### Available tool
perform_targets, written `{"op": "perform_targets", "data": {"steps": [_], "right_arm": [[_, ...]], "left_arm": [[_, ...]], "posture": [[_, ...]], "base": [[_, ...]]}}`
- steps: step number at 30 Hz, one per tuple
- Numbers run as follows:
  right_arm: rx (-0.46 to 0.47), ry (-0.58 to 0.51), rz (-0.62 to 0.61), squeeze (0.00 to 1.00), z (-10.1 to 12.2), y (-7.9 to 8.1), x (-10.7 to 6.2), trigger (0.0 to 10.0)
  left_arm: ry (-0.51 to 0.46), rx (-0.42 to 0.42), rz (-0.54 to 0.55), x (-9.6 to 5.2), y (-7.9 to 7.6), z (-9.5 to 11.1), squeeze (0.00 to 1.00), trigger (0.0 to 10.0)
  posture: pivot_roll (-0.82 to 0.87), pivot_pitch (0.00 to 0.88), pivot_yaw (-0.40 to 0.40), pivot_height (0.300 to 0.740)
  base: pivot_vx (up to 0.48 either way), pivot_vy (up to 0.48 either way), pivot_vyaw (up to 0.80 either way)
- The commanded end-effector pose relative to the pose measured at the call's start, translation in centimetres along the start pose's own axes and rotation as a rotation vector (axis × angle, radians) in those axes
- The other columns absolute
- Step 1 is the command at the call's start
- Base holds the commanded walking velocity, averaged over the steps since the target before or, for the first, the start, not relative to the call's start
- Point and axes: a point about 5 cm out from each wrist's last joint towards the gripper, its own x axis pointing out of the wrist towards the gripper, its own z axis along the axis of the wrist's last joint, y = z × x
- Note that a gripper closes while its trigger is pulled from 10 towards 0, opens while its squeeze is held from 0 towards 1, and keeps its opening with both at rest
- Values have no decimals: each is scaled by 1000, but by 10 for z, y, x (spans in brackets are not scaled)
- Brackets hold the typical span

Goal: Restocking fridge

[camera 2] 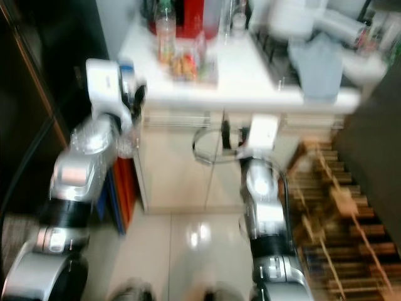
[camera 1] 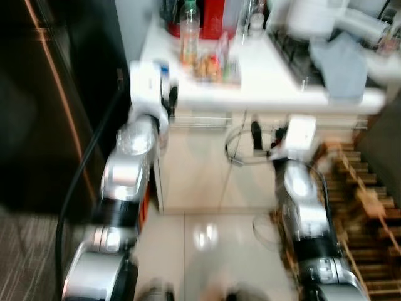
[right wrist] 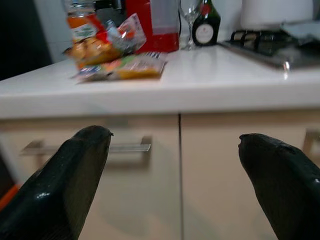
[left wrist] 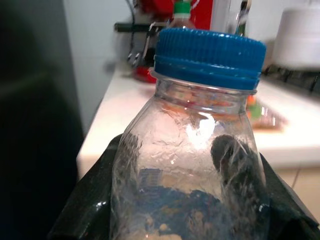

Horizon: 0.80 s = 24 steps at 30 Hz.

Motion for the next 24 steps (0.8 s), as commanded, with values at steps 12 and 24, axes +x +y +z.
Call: {"op": "perform_targets", "data": {"steps": [12,24], "right_arm": [[-14,29,-35,86,-12,-9,-13,10000],[-26,73,-15,82,-23,-8,-17,10000]], "left_arm": [[-2,16,-71,-2,-19,-1,0,10000],[38,-24,-108,-36,-3,-35,0,10000]], "posture": [[-51,0,29,740],[-10,0,19,740]], "base": [[-294,0,0],[0,-177,0]]}}
